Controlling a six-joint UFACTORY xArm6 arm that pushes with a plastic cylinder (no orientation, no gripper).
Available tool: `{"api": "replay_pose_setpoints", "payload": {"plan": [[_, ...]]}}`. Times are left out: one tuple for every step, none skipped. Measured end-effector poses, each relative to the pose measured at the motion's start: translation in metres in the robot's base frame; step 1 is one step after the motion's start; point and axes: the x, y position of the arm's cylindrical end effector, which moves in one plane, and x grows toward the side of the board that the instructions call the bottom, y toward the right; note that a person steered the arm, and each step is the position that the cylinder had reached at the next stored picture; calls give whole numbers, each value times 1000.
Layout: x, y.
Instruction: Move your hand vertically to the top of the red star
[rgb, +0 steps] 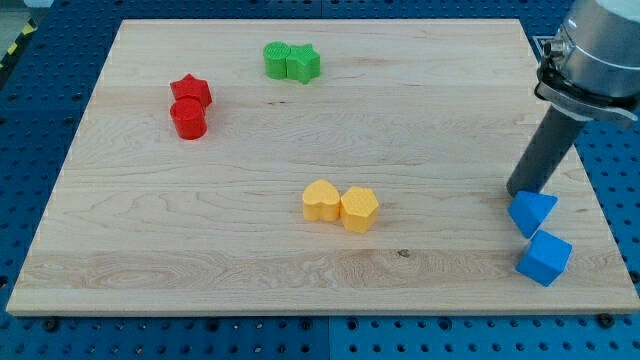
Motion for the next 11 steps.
{"api": "replay_pose_setpoints", "payload": {"plan": [[16,8],[15,8],[13,8],[-14,7],[-43,6],[-76,2],[-78,-12],[-80,-62],[-86,-121],[-116,-209],[-172,-269]]}}
